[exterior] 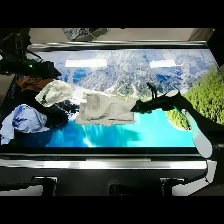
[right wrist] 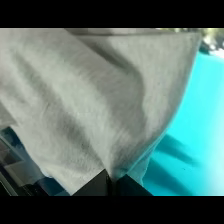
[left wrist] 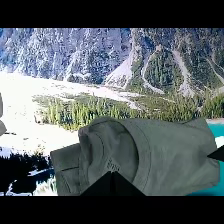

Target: Fold the shirts.

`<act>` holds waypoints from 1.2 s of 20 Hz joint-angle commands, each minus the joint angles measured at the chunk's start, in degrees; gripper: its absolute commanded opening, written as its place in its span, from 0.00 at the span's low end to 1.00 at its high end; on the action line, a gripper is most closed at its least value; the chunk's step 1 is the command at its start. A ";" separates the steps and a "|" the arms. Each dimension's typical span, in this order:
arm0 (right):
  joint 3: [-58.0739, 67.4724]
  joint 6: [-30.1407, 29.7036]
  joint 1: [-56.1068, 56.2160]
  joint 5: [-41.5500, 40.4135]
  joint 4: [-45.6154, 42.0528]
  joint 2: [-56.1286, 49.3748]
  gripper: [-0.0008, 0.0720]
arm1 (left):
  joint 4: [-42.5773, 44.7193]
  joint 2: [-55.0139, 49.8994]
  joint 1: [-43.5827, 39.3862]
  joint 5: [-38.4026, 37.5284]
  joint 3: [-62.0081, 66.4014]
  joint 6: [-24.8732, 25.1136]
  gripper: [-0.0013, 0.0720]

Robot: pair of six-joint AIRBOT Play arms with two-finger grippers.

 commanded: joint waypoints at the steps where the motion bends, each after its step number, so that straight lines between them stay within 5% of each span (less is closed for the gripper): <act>1: 8.31 -4.76 -2.10 7.52 -0.59 4.37 0.07 | 0.00 -0.13 -0.09 -0.09 -0.20 0.61 0.07; 8: 30.51 6.19 -21.55 20.11 -5.75 8.26 0.07 | 0.00 -1.09 -0.11 -0.13 -0.37 0.63 0.07; 16: 30.60 7.69 -47.54 22.34 -19.58 8.24 0.07 | -0.02 -1.07 -0.11 -0.17 -1.01 0.59 0.07; 20: 28.94 9.94 -56.11 28.28 -35.52 8.26 0.07 | 0.00 -1.07 -0.48 -0.20 -1.62 0.61 0.07; 24: 11.87 10.05 -57.37 28.50 -46.42 12.63 0.07 | 0.02 -1.09 -2.03 -0.11 -1.62 0.61 0.07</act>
